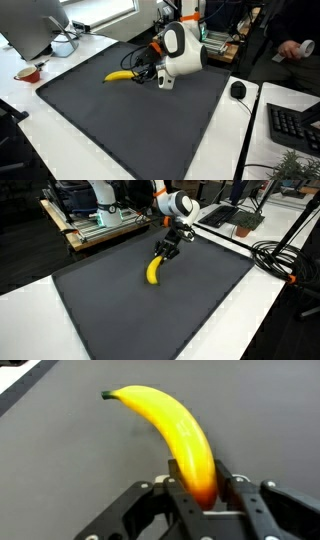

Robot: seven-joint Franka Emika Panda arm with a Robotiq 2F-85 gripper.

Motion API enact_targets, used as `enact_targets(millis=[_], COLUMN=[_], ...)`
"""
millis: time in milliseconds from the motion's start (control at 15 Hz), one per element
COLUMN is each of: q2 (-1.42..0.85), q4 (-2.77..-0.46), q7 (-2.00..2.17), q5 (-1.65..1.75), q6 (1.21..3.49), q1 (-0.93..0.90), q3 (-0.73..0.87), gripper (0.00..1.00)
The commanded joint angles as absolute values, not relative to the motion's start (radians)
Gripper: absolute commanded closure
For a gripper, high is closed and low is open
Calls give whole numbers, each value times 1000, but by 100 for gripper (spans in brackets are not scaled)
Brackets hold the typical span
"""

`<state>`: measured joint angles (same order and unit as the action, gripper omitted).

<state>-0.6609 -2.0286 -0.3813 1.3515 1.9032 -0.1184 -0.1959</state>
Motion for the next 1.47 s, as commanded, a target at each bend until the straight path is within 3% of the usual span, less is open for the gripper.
enact_targets(millis=[0,933,1000,1400], q2=[-662,-662,-662,-688], q4=[-2025,-2025,-2025,-2006], q7=[-384,-384,-384,-399], q5=[1345,1345,1345,1342], q6=[1906,1906,1906,1907], q1=[-130,-130,-130,-134], q3=[-186,-186,-186,-187], gripper=[63,63,88,88])
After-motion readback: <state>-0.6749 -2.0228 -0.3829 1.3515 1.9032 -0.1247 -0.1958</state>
